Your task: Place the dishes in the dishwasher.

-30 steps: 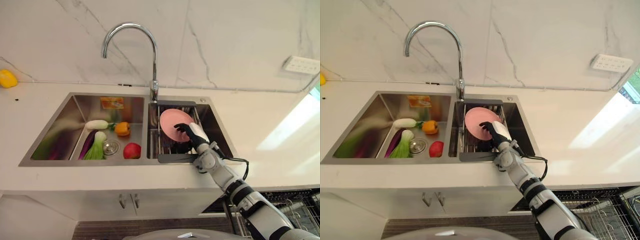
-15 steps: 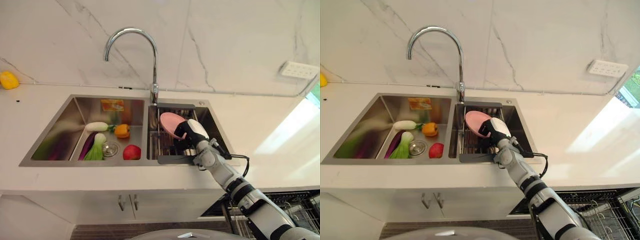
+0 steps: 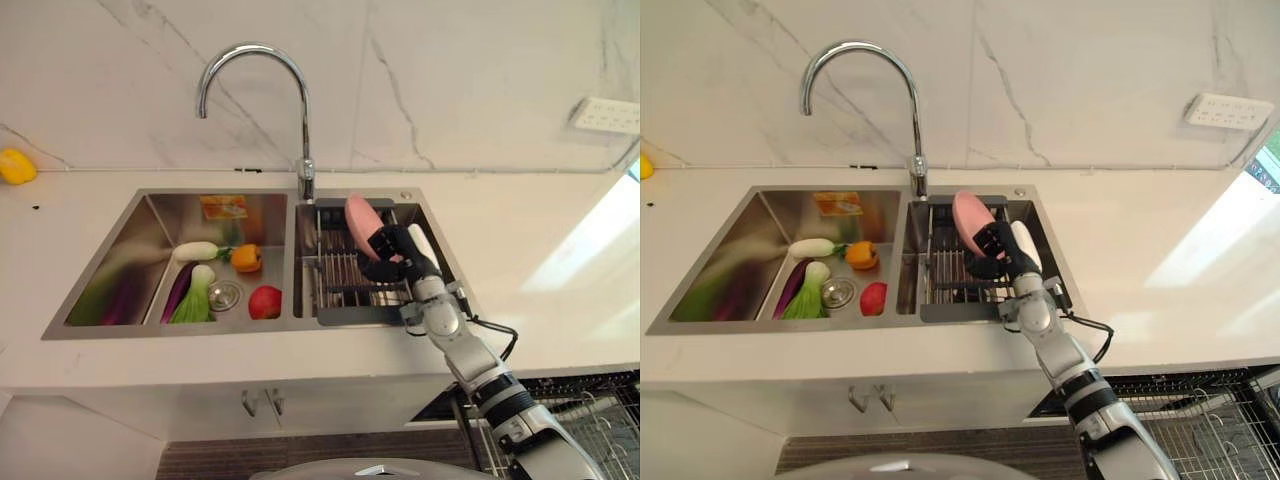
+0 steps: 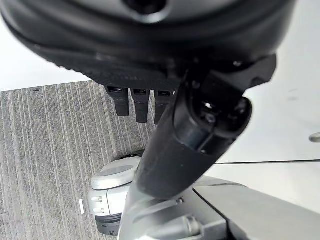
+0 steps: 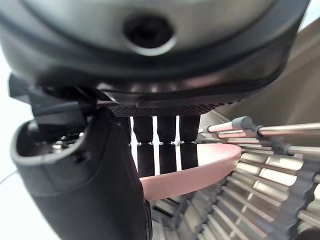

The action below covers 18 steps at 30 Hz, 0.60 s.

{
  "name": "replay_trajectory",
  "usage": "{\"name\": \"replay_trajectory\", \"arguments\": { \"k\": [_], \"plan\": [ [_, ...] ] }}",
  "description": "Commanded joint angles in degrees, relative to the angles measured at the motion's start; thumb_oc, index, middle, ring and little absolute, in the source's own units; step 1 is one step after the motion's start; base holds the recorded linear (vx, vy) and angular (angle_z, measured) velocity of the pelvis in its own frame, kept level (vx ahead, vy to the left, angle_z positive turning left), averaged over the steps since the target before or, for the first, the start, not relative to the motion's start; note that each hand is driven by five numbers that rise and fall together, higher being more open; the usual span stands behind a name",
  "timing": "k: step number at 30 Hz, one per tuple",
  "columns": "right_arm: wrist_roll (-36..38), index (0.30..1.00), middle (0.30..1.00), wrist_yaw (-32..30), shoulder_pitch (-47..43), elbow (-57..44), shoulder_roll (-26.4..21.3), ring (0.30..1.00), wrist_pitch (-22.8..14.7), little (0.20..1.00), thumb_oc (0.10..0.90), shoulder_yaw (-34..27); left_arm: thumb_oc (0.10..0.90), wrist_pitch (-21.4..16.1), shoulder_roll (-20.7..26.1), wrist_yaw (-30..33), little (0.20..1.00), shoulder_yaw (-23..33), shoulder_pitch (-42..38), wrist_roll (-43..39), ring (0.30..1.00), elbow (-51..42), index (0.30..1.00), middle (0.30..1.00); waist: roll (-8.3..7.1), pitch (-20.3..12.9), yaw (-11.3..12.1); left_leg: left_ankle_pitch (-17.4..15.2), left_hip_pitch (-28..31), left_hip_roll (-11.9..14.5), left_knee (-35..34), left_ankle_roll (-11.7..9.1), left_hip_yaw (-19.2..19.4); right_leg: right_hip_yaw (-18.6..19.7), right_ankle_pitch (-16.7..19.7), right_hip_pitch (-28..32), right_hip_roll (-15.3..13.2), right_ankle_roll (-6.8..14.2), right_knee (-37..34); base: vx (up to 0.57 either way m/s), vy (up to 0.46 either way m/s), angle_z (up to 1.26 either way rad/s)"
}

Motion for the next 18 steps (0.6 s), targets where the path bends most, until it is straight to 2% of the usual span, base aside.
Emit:
{"name": "replay_trajectory", "arguments": {
  "k": [1, 8, 9, 18],
  "plan": [
    [13.06, 0.3, 0.3, -1.54, -5.76, -14.4, 1.24, 0.3, -14.56, 0.3, 0.4, -6.8, 0.8, -1.89, -1.27, 0.45, 0.9, -4.17, -4.2, 0.17, 0.9, 2.89, 0.9, 0.9, -0.3, 1.3, 0.28, -4.81, -0.14, -2.59, 0.58, 4.57, 1.19, -0.2, -5.57, 1.82, -5.39, 3.52, 1.05, 0.0, 0.0, 0.0],
    [19.95, 0.3, 0.3, -0.17, -4.0, -23.24, 1.92, 0.3, -17.77, 0.3, 0.4, -8.97, 0.8, -1.96, -1.39, 0.87, 0.9, -3.06, -3.74, 0.15, 0.9, 3.08, 0.9, 0.9, -0.26, 1.06, -0.47, -4.99, 0.08, -2.41, 0.58, 4.41, 1.79, 0.16, -5.61, 1.57, -5.16, 3.5, 1.0, 0.01, 0.0, -0.01],
    [22.82, 0.3, 0.3, 0.25, -3.71, -25.2, 2.31, 0.3, -18.65, 0.3, 0.4, -9.2, 0.8, -1.83, -1.45, 0.97, 0.9, -2.81, -3.71, 0.03, 0.9, 3.33, 0.9, 0.9, -0.28, 0.95, -0.78, -5.07, 0.17, -2.36, 0.58, 4.36, 1.97, 0.5, -5.62, 1.37, -5.06, 3.5, 0.99, 0.0, 0.0, 0.0],
    [27.02, 0.3, 0.3, -1.38, -2.88, -33.76, 3.09, 0.3, -22.9, 0.3, 0.4, -13.52, 0.8, -1.75, -1.9, 1.73, 0.9, -1.98, -3.6, -0.12, 0.9, 3.5, 0.9, 0.9, -0.31, 0.56, -1.73, -5.24, 0.22, -1.81, 0.58, 4.08, 2.67, 1.21, -5.85, 0.72, -4.46, 3.42, 0.99, 0.01, -0.01, -0.06]
  ]
}}
